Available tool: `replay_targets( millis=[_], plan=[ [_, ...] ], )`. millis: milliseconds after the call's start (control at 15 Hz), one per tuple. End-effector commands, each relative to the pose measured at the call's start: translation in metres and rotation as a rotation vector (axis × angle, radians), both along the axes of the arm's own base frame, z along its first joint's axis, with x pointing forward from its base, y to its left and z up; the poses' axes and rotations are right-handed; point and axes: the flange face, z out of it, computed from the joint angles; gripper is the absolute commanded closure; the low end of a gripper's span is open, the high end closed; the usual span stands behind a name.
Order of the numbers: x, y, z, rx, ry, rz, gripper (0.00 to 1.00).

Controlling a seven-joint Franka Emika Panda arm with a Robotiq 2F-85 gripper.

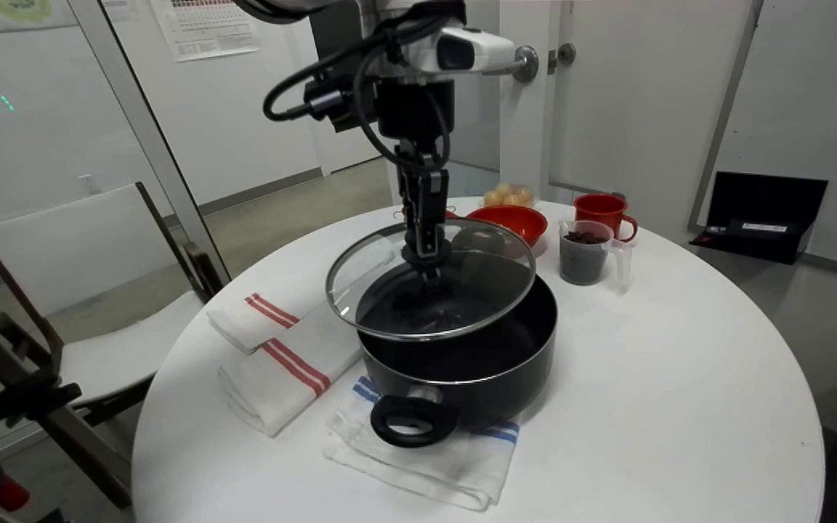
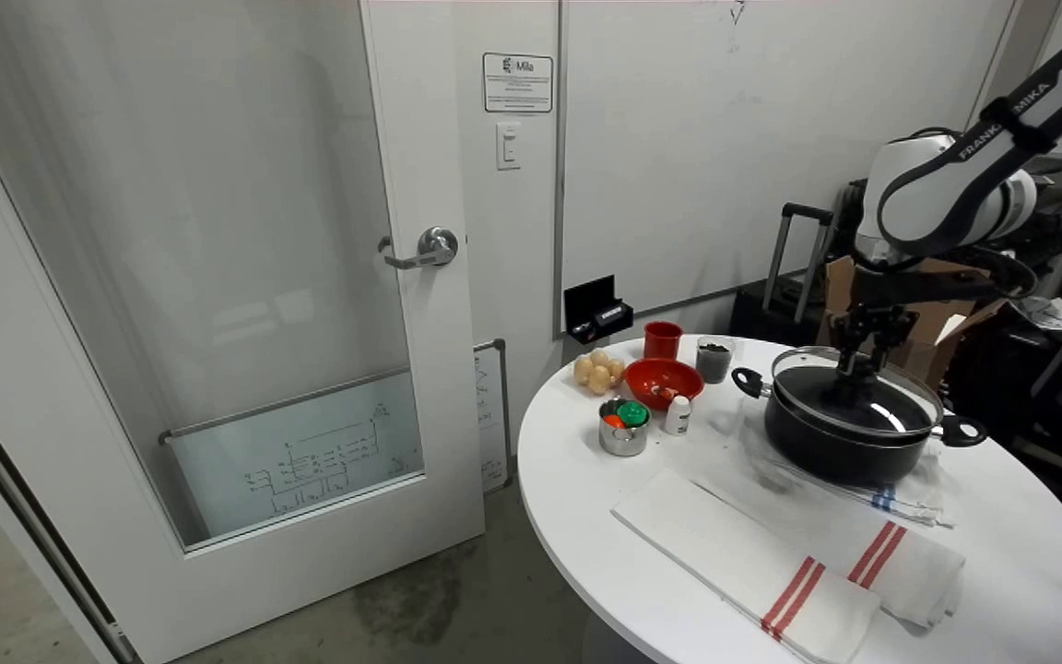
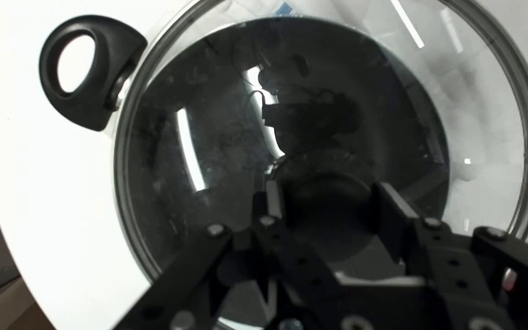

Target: Remove the lid from the pot

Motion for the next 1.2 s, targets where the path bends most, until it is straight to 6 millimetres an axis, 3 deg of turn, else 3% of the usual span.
replay_targets(
  millis=[0, 200, 400, 867, 1133],
  plan=[
    [-0.010, 0.033, 0.044, -0.025, -0.019, 0.068, 0.75],
    [-0.005, 0.071, 0.061, -0.042, -0.031, 0.151, 0.75],
    [-0.003, 0.112, 0.067, -0.059, -0.022, 0.237, 0.75],
    [-0.005, 0.213, 0.049, -0.064, 0.027, 0.432, 0.75],
    [0.002, 0.246, 0.033, -0.060, 0.029, 0.495, 0.75]
  ],
)
